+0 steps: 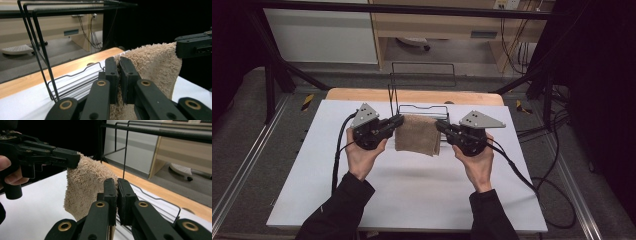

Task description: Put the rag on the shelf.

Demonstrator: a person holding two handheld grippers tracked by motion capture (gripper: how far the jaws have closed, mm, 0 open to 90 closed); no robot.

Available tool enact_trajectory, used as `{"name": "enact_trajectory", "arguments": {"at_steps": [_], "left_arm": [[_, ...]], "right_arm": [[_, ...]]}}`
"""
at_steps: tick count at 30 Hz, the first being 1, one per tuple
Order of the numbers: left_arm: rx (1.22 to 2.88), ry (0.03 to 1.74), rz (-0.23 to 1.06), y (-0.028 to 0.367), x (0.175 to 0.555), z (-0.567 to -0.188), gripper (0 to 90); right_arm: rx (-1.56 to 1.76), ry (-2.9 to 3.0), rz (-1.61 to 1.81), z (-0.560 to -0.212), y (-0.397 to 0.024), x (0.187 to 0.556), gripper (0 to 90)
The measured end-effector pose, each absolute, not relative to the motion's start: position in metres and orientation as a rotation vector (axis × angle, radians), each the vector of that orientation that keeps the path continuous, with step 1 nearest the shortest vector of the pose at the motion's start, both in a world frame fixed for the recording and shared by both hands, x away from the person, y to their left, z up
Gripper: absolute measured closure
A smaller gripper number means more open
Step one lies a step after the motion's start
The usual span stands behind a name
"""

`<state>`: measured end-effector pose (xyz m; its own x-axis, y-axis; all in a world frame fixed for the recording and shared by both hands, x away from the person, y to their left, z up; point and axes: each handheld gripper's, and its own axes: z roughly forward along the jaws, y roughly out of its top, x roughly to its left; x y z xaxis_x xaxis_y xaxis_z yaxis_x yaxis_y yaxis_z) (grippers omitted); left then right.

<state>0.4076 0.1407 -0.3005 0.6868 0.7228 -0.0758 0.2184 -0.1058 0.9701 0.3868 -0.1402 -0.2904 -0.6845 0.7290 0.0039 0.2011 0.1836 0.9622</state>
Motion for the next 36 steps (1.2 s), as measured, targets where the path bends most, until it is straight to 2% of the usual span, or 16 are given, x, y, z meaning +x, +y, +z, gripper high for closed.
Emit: {"name": "enact_trajectory", "arguments": {"at_steps": [36], "left_arm": [[1.56, 0.728, 0.582, 0.128, 0.431, -0.243, 85.0]], "right_arm": [[0.807, 1.84, 1.546, -0.233, -0.148, 0.407, 86.6]]}}
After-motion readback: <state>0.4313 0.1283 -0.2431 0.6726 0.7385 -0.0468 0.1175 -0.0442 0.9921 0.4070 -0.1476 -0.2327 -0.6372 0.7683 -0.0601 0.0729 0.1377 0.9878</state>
